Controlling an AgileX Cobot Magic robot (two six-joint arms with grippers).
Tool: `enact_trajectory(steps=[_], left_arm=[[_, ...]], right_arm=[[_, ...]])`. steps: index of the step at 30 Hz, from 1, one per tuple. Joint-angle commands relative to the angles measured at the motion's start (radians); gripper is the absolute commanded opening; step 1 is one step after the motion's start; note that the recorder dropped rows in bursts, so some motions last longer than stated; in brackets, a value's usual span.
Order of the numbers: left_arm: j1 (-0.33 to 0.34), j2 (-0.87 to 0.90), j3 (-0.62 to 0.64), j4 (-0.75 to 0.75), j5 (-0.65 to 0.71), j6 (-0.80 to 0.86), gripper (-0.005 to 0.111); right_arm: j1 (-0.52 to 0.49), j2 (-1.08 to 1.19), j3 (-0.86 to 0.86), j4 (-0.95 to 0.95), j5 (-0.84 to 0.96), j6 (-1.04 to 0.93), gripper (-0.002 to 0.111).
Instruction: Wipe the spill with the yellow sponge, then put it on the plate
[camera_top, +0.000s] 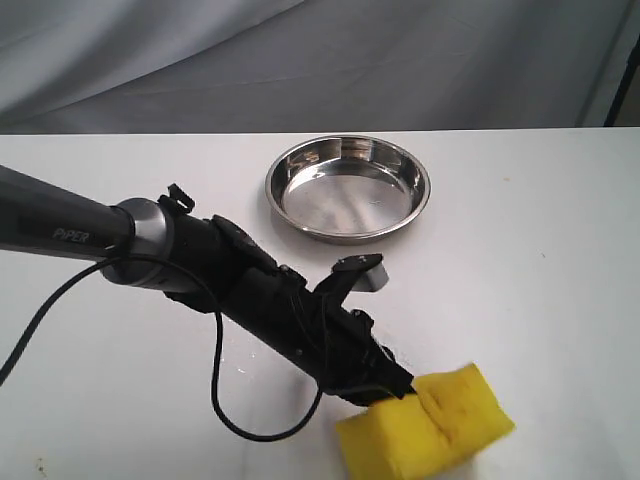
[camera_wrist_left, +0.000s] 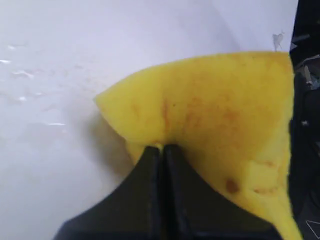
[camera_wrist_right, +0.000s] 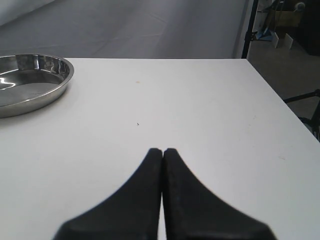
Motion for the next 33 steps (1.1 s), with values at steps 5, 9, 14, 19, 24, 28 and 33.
enact_trajectory(steps=[5,9,14,19,24,28,33], left_arm=[[0.122,0.013,0.002,0.096,-0.069,0.001,0.0],[0.178,0.013,0.002,0.136,-0.157,0.001,0.0],[0.261,0.013,0.002,0.144,-0.219,0.038,0.0],[0.343,0.013,0.002,0.139,-0.256,0.078,0.0],[0.431,0.013,0.002,0.136,-0.261,0.077,0.0],[0.475,-0.019,0.002,0.136,-0.254,0.098,0.0],[0.486,-0.12,0.002,0.093,-0.225,0.198,0.0]], right_arm=[[0.001,-0.005,0.004,0.004,-0.004,-0.01,0.0],[0.001,-0.005,0.004,0.004,-0.004,-0.01,0.0],[0.001,-0.005,0.004,0.004,-0.004,-0.01,0.0],[0.001,-0.005,0.004,0.004,-0.004,-0.01,0.0],[0.001,-0.005,0.004,0.004,-0.004,-0.01,0.0],[0.001,-0.005,0.004,0.004,-0.004,-0.01,0.0],[0.001,-0.005,0.004,0.004,-0.004,-0.01,0.0]])
